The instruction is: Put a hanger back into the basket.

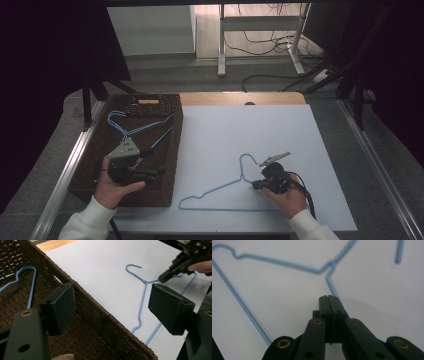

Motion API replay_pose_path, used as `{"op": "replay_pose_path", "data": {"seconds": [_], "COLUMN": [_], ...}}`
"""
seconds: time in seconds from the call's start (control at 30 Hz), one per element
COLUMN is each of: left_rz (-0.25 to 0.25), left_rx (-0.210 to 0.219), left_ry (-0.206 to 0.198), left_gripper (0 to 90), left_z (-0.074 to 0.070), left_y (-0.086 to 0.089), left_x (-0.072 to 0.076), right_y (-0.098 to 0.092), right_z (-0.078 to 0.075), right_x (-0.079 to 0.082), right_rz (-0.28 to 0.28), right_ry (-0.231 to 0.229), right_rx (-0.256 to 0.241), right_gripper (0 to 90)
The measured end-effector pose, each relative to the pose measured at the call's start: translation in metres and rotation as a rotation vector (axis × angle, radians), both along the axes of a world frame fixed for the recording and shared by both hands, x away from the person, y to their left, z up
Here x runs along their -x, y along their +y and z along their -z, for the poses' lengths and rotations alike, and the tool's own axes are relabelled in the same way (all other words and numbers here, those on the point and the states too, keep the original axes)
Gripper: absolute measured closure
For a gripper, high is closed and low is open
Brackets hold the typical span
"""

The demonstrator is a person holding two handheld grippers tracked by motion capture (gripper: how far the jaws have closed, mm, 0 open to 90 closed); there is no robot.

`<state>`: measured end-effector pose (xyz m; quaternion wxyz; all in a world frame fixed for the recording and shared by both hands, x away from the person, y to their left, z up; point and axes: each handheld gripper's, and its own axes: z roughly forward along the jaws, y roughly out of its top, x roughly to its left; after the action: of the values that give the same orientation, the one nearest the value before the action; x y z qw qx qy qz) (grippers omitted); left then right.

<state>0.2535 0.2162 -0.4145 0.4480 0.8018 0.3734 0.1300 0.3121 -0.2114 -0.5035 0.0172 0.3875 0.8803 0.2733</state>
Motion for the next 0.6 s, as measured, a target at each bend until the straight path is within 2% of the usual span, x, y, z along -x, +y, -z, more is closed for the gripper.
{"op": "replay_pose_path", "data": {"seconds": [0.07,0.13,0.33,0.6], "left_rz": [0.002,0.007,0.008,0.005], "left_rx": [-0.003,-0.006,-0.009,-0.006], "left_ry": [0.000,-0.002,0.003,-0.003], "left_gripper": [21.3,21.2,21.2,21.2], "left_z": [0.000,0.000,0.001,-0.001], "left_y": [-0.001,-0.003,-0.005,-0.005], "left_x": [0.000,0.000,-0.001,0.001], "right_y": [-0.007,-0.013,-0.013,-0.011], "right_z": [0.002,0.004,0.004,0.004], "right_x": [0.000,-0.003,-0.015,-0.053], "right_rz": [0.020,0.043,0.026,0.028], "right_ry": [-0.006,-0.007,-0.056,-0.081], "right_rx": [0.023,0.007,0.048,0.045], "right_gripper": [89.8,89.8,89.8,89.8]}}
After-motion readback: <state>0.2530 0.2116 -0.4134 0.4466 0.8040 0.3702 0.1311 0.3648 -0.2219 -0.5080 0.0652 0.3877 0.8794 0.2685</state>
